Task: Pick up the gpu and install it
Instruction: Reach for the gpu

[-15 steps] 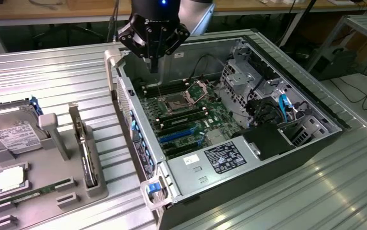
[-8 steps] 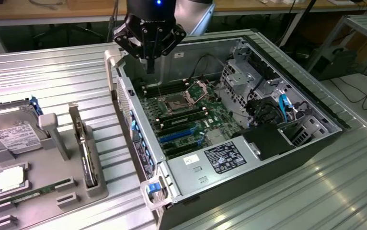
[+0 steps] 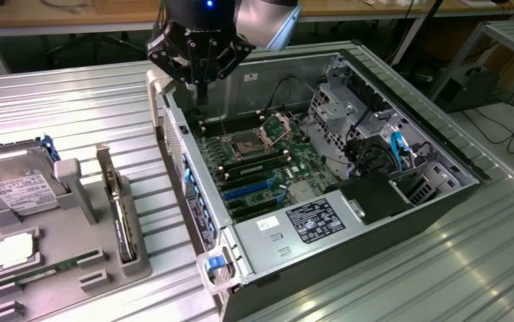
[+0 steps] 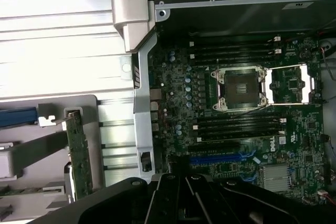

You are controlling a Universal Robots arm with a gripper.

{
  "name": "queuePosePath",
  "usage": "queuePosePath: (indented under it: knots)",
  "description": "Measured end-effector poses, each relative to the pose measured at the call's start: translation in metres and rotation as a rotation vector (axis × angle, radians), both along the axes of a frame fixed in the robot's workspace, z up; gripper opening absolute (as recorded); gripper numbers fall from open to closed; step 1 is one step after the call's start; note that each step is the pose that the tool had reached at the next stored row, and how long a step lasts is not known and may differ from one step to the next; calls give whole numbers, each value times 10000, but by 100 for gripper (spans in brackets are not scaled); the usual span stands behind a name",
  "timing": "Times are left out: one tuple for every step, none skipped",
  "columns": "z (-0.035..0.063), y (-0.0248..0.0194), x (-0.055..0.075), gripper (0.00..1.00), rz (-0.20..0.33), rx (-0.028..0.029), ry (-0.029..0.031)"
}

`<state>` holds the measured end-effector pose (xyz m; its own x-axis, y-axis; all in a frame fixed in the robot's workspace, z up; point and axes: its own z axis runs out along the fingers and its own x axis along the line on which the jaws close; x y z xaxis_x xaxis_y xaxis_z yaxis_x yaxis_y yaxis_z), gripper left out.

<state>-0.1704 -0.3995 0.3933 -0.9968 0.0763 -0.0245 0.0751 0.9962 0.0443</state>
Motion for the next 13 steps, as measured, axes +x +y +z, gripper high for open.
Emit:
queuePosePath:
  knots:
    - [0, 0, -17, 11, 0, 0, 1]
    - [0, 0, -29, 11, 0, 0, 0]
    - [0, -1, -44, 11, 1, 0, 0]
    - [0, -1, -58, 11, 1, 0, 0]
    - [0, -2, -79, 11, 1, 0, 0]
    - [0, -2, -93, 11, 1, 1, 0]
    - [0, -3, -112, 11, 1, 0, 0]
    - [0, -3, -128, 11, 0, 0, 0]
    - [0, -4, -144, 11, 0, 1, 0]
    - [0, -4, -158, 11, 0, 1, 0]
    - [0, -5, -174, 11, 0, 0, 0]
    - [0, -6, -189, 11, 0, 1, 0]
    - [0, -6, -204, 11, 0, 0, 0]
